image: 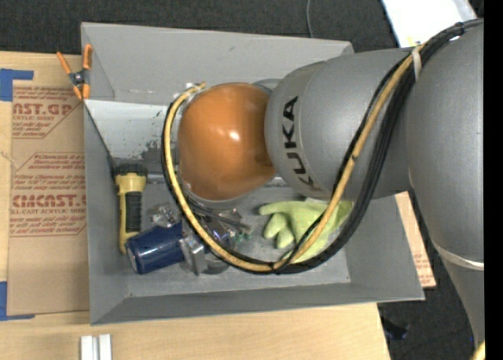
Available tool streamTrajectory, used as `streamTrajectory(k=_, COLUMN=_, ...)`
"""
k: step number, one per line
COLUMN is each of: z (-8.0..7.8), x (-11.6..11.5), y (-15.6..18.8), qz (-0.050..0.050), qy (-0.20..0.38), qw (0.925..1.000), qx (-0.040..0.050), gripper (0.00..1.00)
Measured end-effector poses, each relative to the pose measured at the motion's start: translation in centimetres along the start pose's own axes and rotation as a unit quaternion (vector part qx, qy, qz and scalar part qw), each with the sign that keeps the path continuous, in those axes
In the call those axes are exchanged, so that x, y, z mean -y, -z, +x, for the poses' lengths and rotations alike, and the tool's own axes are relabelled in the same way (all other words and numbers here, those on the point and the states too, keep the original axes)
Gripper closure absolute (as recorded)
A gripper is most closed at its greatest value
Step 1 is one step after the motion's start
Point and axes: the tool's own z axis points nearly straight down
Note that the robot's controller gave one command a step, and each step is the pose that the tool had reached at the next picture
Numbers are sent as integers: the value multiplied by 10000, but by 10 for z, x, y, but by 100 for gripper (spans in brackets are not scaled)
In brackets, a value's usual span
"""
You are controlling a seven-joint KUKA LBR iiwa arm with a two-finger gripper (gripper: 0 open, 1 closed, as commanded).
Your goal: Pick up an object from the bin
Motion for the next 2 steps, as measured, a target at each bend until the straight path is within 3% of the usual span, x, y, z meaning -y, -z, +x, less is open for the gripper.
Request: streamTrajectory(k=2, z=-1, x=0, y=56, qz=9, qy=0, qw=10000, qx=45, gripper=100)
